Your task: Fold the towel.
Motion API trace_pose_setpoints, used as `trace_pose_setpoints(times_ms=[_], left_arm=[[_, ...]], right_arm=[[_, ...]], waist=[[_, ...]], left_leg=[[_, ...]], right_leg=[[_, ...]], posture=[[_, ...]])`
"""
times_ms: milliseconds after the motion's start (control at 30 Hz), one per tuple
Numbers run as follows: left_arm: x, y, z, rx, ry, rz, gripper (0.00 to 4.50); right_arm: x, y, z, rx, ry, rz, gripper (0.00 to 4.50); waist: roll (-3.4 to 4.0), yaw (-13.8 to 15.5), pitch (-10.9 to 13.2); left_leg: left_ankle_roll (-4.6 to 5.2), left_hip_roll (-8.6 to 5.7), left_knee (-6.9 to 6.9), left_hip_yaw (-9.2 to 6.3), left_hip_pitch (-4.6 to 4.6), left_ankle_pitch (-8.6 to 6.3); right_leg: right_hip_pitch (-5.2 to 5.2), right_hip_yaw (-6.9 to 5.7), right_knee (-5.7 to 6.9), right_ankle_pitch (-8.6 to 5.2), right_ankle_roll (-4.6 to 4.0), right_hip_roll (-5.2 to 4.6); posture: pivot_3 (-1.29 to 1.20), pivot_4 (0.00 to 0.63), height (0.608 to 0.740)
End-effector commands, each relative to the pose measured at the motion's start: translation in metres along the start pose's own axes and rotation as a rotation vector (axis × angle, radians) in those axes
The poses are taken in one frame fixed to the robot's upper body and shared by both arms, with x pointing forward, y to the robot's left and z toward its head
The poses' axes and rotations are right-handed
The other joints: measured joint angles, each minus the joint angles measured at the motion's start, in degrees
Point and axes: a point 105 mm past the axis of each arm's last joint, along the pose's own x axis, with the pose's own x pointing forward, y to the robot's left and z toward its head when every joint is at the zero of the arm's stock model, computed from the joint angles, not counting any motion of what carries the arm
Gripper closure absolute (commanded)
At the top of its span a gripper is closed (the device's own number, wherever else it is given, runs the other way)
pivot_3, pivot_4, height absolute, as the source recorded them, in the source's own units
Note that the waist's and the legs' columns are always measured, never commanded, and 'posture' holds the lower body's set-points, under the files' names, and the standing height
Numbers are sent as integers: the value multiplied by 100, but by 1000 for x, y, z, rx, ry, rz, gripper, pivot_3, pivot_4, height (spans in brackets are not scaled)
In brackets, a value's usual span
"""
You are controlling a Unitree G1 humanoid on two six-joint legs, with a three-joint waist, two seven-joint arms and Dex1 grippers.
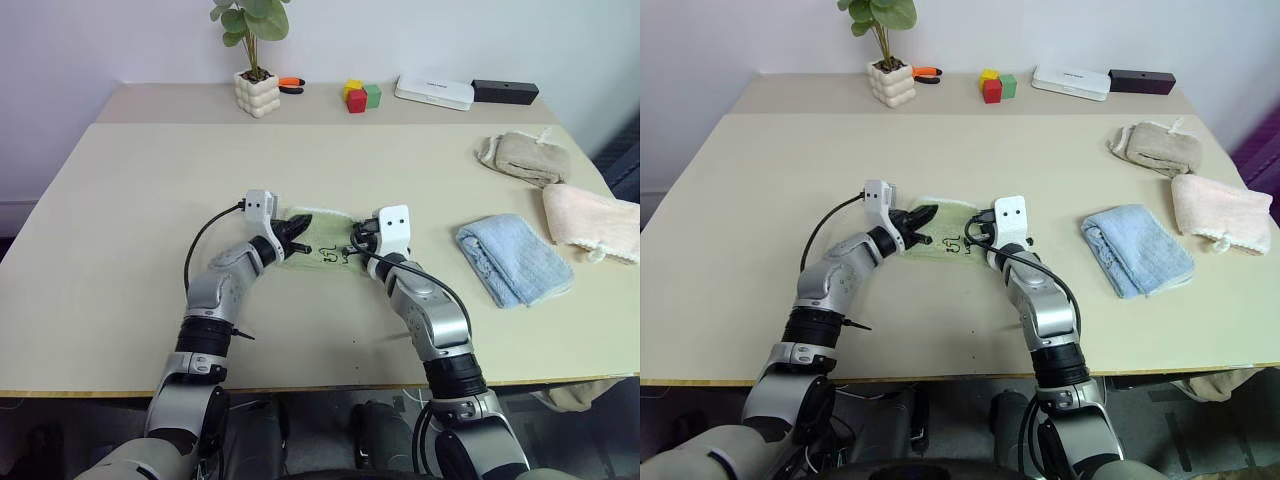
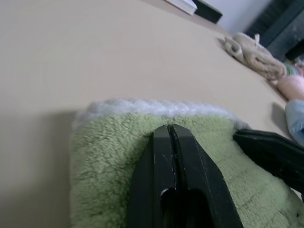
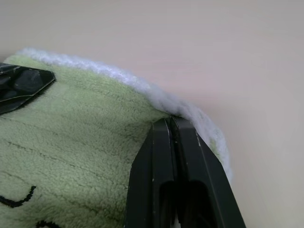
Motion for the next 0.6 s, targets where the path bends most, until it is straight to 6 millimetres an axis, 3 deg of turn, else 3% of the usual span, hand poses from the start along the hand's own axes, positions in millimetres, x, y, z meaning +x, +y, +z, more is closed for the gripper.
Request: trace_pose_setpoints(times_ms=[33, 100, 200, 300, 367, 433, 500, 600], left_arm=[[-8, 9, 17, -10, -56, 31, 4500], [-9, 11, 18, -44, -68, 34, 4500], [-15, 21, 22, -41, -88, 76, 4500], [-19, 21, 24, -44, -92, 45, 3214], [-21, 24, 29, -45, -111, 54, 2124], [-24, 26, 34, -22, -123, 48, 1107], [-27, 28, 38, -40, -129, 35, 41], [-38, 42, 48, -40, -98, 28, 41]], right_arm=[[-2, -5, 4, 15, -20, -12, 4459], [-2, -3, 3, 39, -19, 6, 4459], [-2, -5, 8, 54, -34, 8, 3685], [-3, -4, 20, 37, -84, 23, 2210], [-4, -6, 32, 20, -121, 24, 1106], [-6, -6, 52, -9, -188, 41, 79], [-7, -3, 67, -12, -236, 71, 0], [-9, -2, 75, -51, -256, 123, 0]], waist=[[0, 0, 0], [0, 3, 0], [0, 3, 0], [0, 2, 0], [0, 3, 0], [0, -2, 1], [1, -6, 2], [1, -11, 2]], left_leg=[[0, 0, 0, 0, 0, 0], [0, 0, 0, 0, 0, 0], [0, 0, 0, 0, -1, 0], [0, 0, 0, 0, -1, 0], [0, 0, 0, 1, -2, 0], [0, 0, 0, 1, -3, 0], [0, 0, -1, 1, -4, 0], [0, 1, -5, 1, -4, 0]], right_leg=[[0, 0, 0, 0, 0, 0], [0, 0, 0, 0, 0, 0], [0, 0, -1, 0, 0, 0], [-1, 0, 0, 0, 0, 0], [-1, 0, -1, 0, 0, 0], [-2, 0, -1, 0, 0, -1], [-4, 0, -1, 0, 0, -1], [-8, 0, 0, 0, 0, 0]], posture=[[0, 150, 735], [0, 150, 735], [0, 150, 735], [0, 150, 735], [0, 150, 735], [0, 150, 735], [0, 150, 735], [0, 150, 735]])
